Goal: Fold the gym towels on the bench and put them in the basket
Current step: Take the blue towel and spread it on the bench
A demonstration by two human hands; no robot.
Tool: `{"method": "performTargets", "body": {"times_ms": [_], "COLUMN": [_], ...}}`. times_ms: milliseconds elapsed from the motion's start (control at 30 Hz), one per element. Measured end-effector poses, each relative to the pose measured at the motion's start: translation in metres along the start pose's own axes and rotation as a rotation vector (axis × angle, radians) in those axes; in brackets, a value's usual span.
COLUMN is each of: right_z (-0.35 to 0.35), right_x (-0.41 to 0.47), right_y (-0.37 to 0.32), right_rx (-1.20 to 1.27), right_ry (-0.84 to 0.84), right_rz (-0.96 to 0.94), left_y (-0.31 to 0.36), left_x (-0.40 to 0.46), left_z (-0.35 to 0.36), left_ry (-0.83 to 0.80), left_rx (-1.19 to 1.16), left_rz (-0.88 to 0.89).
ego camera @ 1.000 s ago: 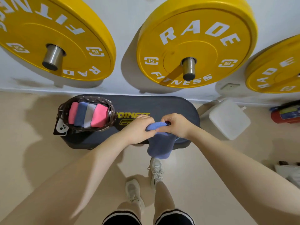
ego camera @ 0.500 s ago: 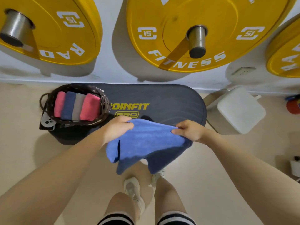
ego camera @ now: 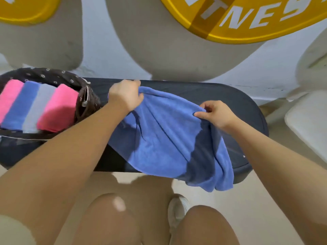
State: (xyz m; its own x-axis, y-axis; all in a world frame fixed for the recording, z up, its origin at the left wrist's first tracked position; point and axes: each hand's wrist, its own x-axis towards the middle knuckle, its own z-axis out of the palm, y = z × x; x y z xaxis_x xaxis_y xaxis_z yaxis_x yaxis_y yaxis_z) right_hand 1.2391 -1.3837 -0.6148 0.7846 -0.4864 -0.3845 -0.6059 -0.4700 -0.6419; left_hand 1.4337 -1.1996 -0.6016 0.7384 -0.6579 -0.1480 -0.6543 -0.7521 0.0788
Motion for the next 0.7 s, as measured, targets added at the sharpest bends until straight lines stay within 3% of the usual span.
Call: {"method": "performTargets", "body": {"times_ms": [167,267,400,600,700], "right_z": [0.021,0.03,0.034,0.025,0.014], "right_x": [0.022,0.028,0.019,0.016,0.022], "right_y": [0.021,0.04,0.069,0.084,0.082], "right_rx": [-0.26,-0.441,-0.376,0.027,0.043], "right_ry": [-0.016,-0.052,0.025,0.273,0.216], "right_rz": [-0.014,0.074,0.156,0.121,0.128], "left_y": [-0.013,-0.021,-0.013,0.076,0.105], "left_x": [0.022,0.021,0.009,-0.007,-0.005], "left_z": [0.027,0.044,0.068,0.102,0.12], "left_ry": [0.075,0.176,0.371,0.183,-0.06], "left_rx": [0.207,0.231,0.225,0.011,-0.068], "left_rz": [-0.045,-0.118,-0.087,0.469,0.433]}}
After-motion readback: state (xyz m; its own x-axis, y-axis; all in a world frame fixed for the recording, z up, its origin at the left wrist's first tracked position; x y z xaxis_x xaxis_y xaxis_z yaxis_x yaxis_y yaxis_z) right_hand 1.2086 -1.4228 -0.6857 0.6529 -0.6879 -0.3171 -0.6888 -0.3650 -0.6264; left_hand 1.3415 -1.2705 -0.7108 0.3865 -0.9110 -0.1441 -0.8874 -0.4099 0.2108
